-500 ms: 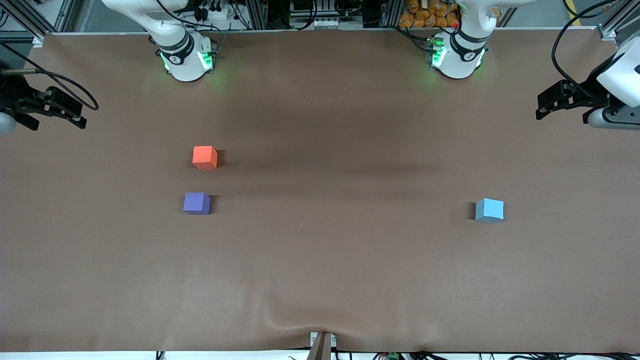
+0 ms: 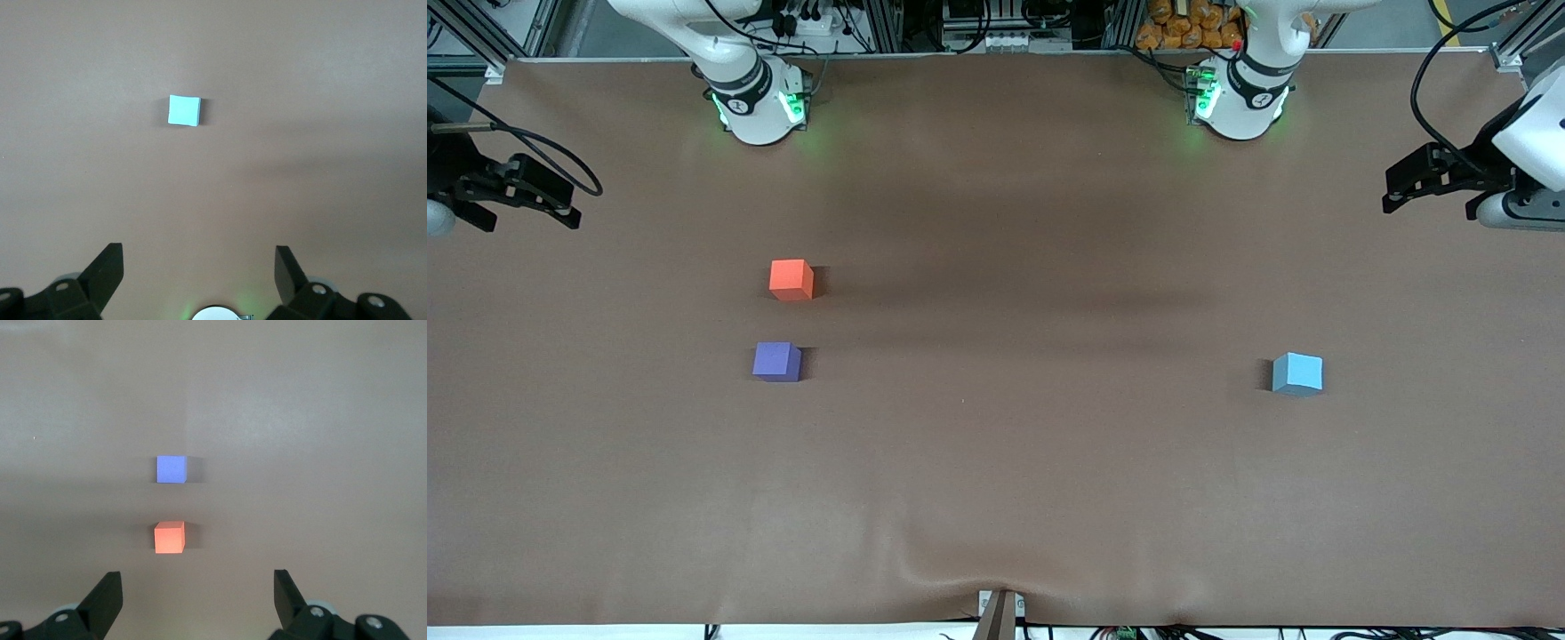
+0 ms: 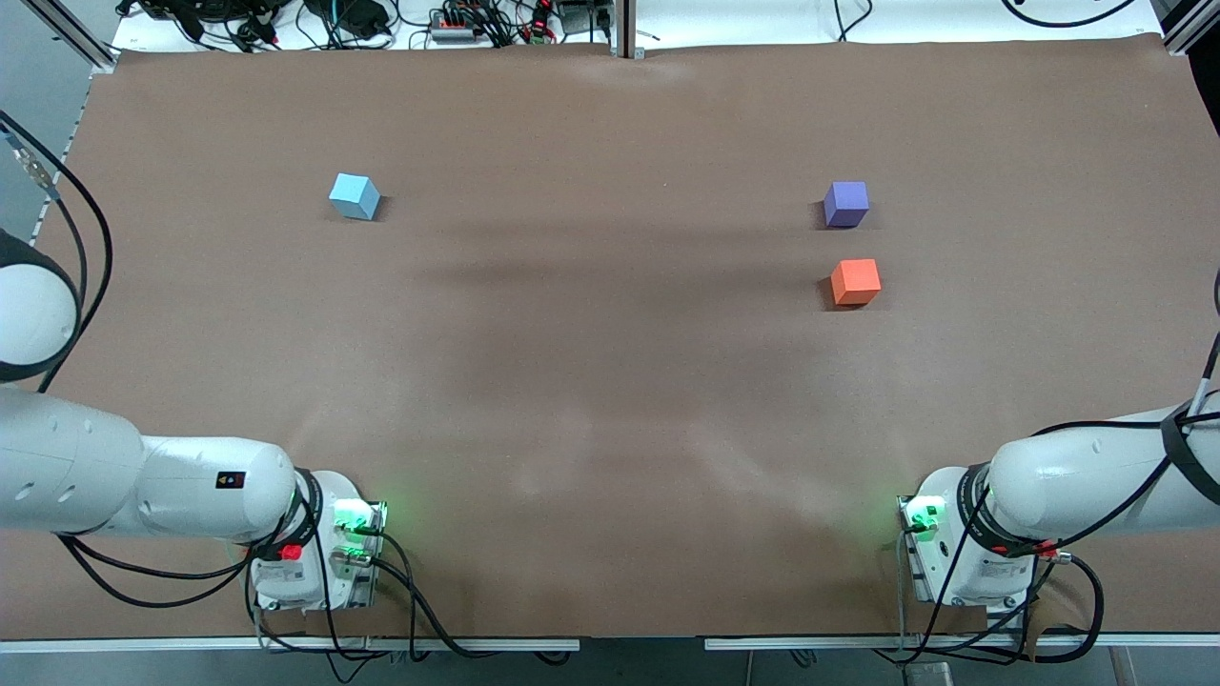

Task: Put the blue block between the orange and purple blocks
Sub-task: 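Reach the left gripper toward the light blue cube, then close the left gripper on the light blue cube and lift it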

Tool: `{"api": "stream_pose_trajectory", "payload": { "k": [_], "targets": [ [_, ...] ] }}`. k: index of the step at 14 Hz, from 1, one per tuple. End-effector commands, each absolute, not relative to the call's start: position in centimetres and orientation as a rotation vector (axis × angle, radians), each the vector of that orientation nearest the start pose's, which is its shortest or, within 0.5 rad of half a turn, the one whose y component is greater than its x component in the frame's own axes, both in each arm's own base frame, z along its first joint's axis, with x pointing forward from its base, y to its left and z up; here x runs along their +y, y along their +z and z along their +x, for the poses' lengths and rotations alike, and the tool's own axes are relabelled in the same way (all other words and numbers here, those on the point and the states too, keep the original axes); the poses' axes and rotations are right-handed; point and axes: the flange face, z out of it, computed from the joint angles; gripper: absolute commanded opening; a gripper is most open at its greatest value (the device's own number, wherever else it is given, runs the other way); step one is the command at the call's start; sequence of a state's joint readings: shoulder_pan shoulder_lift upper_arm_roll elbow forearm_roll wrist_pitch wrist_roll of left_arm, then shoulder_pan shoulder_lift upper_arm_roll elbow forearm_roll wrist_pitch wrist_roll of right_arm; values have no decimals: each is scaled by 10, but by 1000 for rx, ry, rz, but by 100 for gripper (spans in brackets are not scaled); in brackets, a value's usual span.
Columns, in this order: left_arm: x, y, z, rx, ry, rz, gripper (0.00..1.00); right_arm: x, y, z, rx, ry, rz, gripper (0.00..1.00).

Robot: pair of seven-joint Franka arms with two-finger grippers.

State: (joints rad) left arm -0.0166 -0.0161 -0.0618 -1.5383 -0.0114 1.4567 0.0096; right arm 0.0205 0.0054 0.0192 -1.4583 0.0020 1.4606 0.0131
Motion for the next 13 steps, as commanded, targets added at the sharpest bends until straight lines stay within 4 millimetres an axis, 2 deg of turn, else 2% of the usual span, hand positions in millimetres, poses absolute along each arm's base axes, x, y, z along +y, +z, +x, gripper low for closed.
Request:
{"api": "stream_pose_trajectory", "payload": {
  "k": [1, 4, 7, 9, 11, 13],
  "targets": [
    [-36, 611, 558, 120, 163, -3111, 100, 20, 667, 544, -51, 0, -3139, 100],
    [-18, 557, 596, 98, 189, -3093, 100, 21, 667, 544, -53, 0, -3139, 100],
    [-19, 497, 633, 99, 172, -3097, 100, 21, 667, 544, -53, 2, -3139, 100],
    [-14, 458, 648, 89, 198, -3101, 100, 20, 667, 544, -51, 2, -3140, 100],
    [7, 417, 662, 52, 221, -3112, 100, 21, 667, 544, -53, 5, -3140, 100],
    [14, 372, 669, 54, 274, -3118, 100, 21, 667, 544, -53, 7, -3140, 100]
  ]
}}
